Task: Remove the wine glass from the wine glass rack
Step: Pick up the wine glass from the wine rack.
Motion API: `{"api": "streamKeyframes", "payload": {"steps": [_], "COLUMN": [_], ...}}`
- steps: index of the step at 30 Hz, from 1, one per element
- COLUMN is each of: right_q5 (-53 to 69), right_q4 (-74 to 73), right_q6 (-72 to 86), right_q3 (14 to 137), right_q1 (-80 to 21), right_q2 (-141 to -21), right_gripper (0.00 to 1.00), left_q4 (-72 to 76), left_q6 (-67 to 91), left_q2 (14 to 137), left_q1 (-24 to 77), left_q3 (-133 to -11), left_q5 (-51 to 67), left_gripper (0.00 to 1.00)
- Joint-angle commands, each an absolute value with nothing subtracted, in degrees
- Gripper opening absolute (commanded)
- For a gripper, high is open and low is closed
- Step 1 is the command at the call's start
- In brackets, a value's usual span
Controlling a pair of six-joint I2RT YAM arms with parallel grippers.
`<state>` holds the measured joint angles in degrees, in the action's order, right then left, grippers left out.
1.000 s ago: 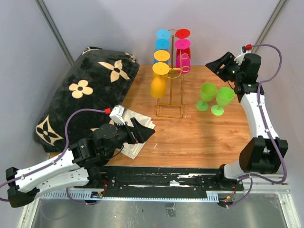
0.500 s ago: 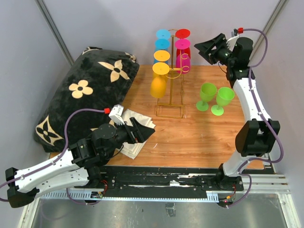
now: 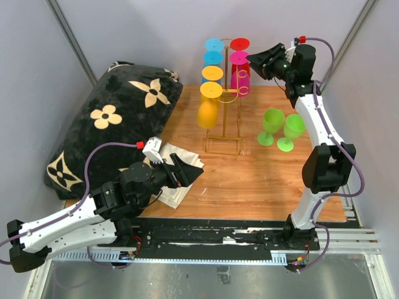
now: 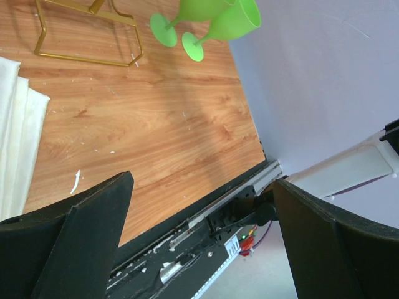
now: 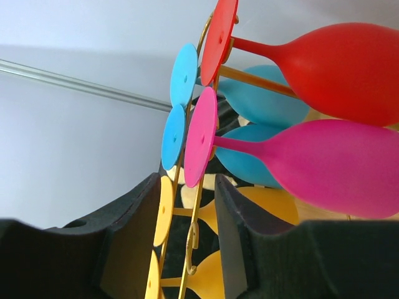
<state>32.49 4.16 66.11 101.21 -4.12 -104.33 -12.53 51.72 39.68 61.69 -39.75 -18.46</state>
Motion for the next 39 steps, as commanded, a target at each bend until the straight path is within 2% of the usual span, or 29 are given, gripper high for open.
{"api": "streamKeyframes", "payload": {"steps": [1,20,28,33,39], "right_q5": [31.35,31.11,31.09,29.74,28.39], "right_q4": [2.93,2.89,3.82,3.66,2.69], "right_q6": [67.24,69.09,69.26,68.37,67.41], "right_q3": [104.40,106.50,107.74,108.41,108.94], "right_q1": [-5.17,-5.11,-5.19,-5.39,-5.62], "right_q2": [-105.64,-108.08,-109.09,-109.60,-109.75], "right_gripper": [0.39,0.22,0.20,0.15,0.15], "left_q4": [-10.81,-8.81,-8.31,-8.06,-8.95], "left_q6": [51.92,50.68,50.23,49.33,49.58], "left_q2": [39.01,41.53,43.05,43.85,45.44], "left_q1": [61.71,61.78,61.76,61.78,61.78], "left_q3": [-39.41,-40.15,-40.62,-41.30,-42.09], "left_q5": [-20.11,-18.89,-18.39,-17.71,-17.42], "left_gripper": [1.00,1.00,1.00,1.00,1.00]}}
